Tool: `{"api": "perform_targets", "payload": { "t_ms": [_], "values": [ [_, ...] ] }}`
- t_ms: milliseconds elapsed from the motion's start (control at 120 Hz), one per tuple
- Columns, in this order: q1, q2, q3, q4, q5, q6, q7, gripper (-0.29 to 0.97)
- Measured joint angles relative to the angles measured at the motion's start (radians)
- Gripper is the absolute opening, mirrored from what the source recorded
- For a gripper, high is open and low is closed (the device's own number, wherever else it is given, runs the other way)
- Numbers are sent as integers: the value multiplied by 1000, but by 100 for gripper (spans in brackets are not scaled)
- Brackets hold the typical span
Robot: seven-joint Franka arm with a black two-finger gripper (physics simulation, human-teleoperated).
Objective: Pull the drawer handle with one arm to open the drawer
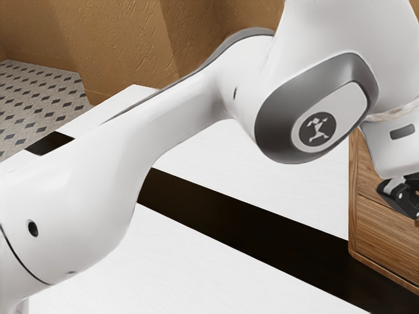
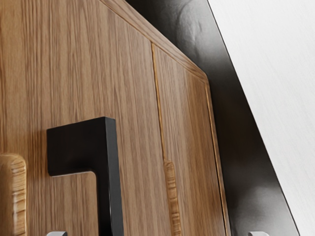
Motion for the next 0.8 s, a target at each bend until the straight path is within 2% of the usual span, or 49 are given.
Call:
{"api": "perform_targets", "payload": {
  "t_ms": [800],
  "values": [
    [-3,-1,11,-34,-5,-26,4,42]
  ]
}}
